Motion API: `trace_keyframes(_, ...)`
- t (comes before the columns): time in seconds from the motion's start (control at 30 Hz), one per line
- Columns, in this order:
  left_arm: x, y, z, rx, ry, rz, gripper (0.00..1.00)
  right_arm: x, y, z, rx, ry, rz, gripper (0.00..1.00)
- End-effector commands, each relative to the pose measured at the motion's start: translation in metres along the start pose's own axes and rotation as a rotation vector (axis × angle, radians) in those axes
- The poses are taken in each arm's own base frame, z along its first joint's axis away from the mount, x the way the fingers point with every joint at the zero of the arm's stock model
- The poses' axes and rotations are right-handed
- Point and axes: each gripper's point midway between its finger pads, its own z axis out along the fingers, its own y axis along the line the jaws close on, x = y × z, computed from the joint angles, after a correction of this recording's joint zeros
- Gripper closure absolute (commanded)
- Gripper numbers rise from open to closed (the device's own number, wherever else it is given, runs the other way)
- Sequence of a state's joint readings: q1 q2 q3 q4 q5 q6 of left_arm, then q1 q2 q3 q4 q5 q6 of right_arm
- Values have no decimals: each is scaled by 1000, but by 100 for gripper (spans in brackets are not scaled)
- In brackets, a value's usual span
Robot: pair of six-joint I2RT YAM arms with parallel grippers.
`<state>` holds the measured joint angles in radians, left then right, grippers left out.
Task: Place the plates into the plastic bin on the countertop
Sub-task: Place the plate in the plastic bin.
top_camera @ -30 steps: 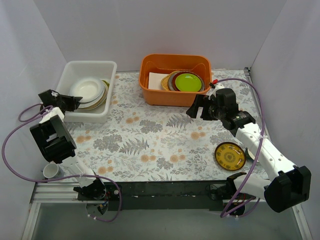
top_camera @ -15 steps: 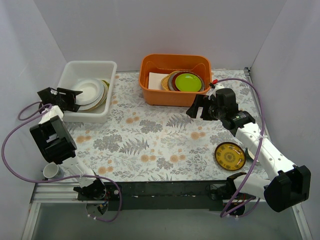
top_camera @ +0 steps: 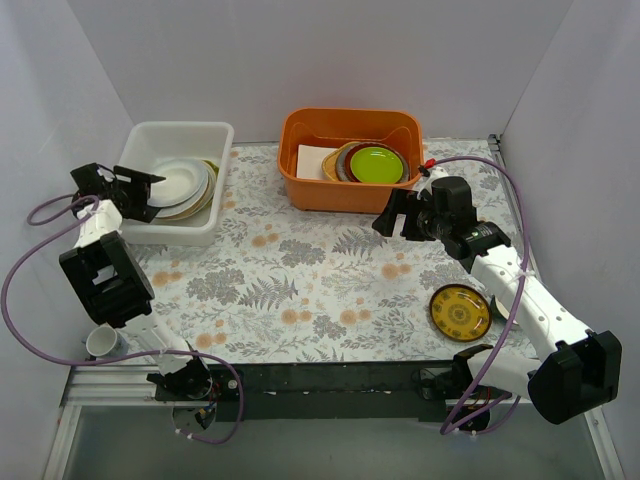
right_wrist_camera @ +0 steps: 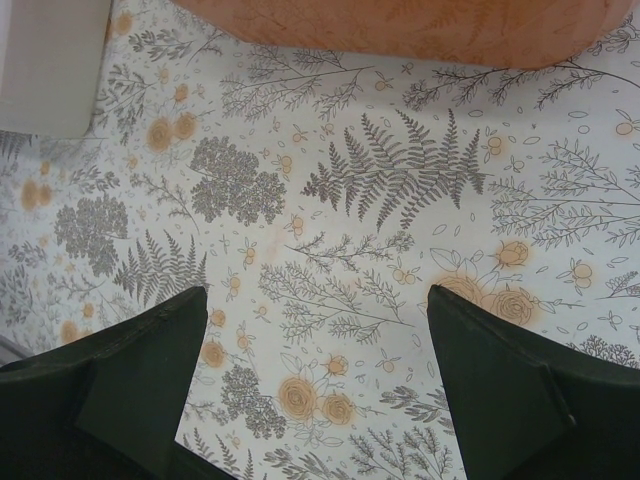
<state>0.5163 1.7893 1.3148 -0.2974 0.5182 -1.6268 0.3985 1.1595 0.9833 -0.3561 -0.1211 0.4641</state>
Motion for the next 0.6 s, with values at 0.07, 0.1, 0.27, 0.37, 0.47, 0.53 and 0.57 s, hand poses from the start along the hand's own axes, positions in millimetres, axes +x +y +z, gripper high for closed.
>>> trace_keyframes(0.07,-7,-6,-35,-115,-68,91,22,-13,10,-5,-43,-46,-8,2)
trace_keyframes(0.1,-6,-3,-36,-128,-66,87,21,-13,10,-5,-47,-46,-9,2)
trace_keyframes(0.27,0,5,-43,-155,-67,76,21,-16,12,-9,-51,-61,-7,2)
trace_keyframes(0.37,7,4,-46,-139,-44,82,21,-18,12,-11,-49,-66,-6,2)
trace_keyframes(0.47,8,9,-48,-166,-41,115,21,-19,14,-12,-56,-67,-6,2)
trace_keyframes(0.53,3,8,-54,-198,-55,162,21,-20,15,-12,-60,-68,-5,2)
trace_keyframes(0.57,0,9,-57,-211,-67,178,21,-19,16,-12,-66,-65,-4,2)
